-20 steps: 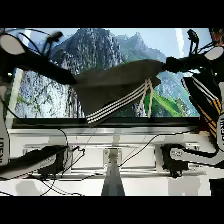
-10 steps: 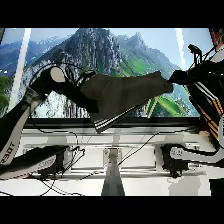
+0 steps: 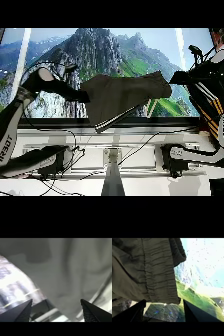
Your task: Fold the clothes and pants, and hang the long-sleeved shirts on hangers.
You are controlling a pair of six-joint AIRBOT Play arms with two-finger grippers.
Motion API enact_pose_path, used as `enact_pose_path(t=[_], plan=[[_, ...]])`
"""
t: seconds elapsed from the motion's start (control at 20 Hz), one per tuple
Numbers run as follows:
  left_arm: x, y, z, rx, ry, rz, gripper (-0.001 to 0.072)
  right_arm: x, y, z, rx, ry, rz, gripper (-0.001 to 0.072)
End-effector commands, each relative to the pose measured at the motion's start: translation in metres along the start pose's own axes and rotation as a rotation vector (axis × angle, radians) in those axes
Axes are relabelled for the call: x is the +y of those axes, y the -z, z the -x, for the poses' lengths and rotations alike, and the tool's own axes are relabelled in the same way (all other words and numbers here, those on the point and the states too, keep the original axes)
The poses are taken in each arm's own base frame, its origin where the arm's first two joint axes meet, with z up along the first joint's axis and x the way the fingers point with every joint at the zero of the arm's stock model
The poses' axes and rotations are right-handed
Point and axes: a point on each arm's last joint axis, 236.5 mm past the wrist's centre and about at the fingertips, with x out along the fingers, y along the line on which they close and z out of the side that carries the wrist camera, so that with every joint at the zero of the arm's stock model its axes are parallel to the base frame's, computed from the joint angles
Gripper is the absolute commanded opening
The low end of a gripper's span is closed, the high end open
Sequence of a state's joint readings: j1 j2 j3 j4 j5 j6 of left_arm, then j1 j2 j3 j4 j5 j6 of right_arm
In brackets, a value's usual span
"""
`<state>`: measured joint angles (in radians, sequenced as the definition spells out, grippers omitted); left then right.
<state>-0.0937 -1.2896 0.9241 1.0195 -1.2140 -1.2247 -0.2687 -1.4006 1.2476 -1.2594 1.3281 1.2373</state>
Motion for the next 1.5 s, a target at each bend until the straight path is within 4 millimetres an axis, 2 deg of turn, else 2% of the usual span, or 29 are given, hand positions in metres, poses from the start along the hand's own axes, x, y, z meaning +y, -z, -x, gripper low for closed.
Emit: enact_pose_path(t=[0.0, 0.2, 0.3, 0.35, 0.4, 0.45, 0.6, 0.65, 0.7, 0.75, 0.85, 0.9, 1.05, 1.15, 1.2, 1.25, 1.3, 1.4, 1.45], plan=[[0.031, -0.002, 0.003, -0.087, 0.062, 0.193, 0.0699, -0.003, -0.009, 0.000, -0.037, 0.014, 0.000, 0.0526], [0.021, 0.009, -0.044, -0.154, 0.130, 0.278, 0.0699, -0.003, -0.011, 0.000, -0.046, 0.013, -0.002, 0.0526], [0.008, 0.007, -0.056, -0.177, 0.138, 0.272, 0.0697, -0.003, -0.011, 0.000, -0.046, 0.013, -0.002, 0.0526], [0.003, 0.004, -0.060, -0.185, 0.125, 0.246, 0.0670, -0.003, -0.011, 0.000, -0.047, 0.010, -0.003, 0.0526], [-0.002, 0.002, -0.065, -0.195, 0.109, 0.219, 0.0543, -0.002, -0.012, 0.000, -0.052, 0.009, -0.006, 0.0526], [-0.006, 0.000, -0.071, -0.203, 0.096, 0.198, 0.0468, -0.002, -0.014, 0.000, -0.058, 0.006, -0.008, 0.0526], [-0.005, -0.004, -0.083, -0.212, 0.066, 0.181, 0.0443, 0.004, -0.015, 0.000, -0.065, -0.018, -0.014, 0.0526], [-0.003, -0.003, -0.084, -0.207, 0.062, 0.182, 0.0310, 0.005, -0.015, 0.000, -0.064, -0.019, -0.013, 0.0526], [0.002, -0.003, -0.083, -0.206, 0.043, 0.169, 0.0073, 0.007, -0.016, 0.000, -0.065, -0.022, -0.011, 0.0526], [0.012, -0.003, -0.079, -0.199, 0.009, 0.134, 0.0008, 0.008, -0.016, 0.000, -0.065, -0.023, -0.009, 0.0526], [0.036, -0.004, -0.062, -0.153, -0.084, 0.027, 0.0008, 0.009, -0.016, 0.000, -0.066, -0.028, -0.006, 0.0500], [0.052, -0.004, -0.048, -0.113, -0.143, -0.032, 0.0008, 0.009, -0.016, 0.000, -0.064, -0.027, 0.010, 0.0432], [0.117, -0.008, 0.021, 0.004, -0.390, -0.161, 0.0008, 0.017, -0.007, -0.005, -0.038, -0.064, 0.103, 0.0429], [0.150, -0.011, 0.064, 0.042, -0.528, -0.184, 0.0008, 0.043, 0.009, -0.019, -0.011, -0.193, 0.138, 0.0432], [0.159, -0.013, 0.076, 0.040, -0.561, -0.179, 0.0008, 0.057, 0.016, -0.027, -0.007, -0.265, 0.125, 0.0474], [0.163, -0.015, 0.081, 0.027, -0.567, -0.167, 0.0008, 0.068, 0.021, -0.036, -0.011, -0.323, 0.104, 0.0567], [0.164, -0.015, 0.082, 0.022, -0.565, -0.158, 0.0008, 0.074, 0.024, -0.047, -0.022, -0.355, 0.062, 0.0626], [0.164, -0.015, 0.080, 0.027, -0.562, -0.158, 0.0009, 0.089, 0.021, -0.066, -0.065, -0.382, 0.004, 0.0633], [0.162, -0.016, 0.077, 0.024, -0.555, -0.161, 0.0008, 0.100, 0.016, -0.073, -0.092, -0.397, -0.013, 0.0701]])
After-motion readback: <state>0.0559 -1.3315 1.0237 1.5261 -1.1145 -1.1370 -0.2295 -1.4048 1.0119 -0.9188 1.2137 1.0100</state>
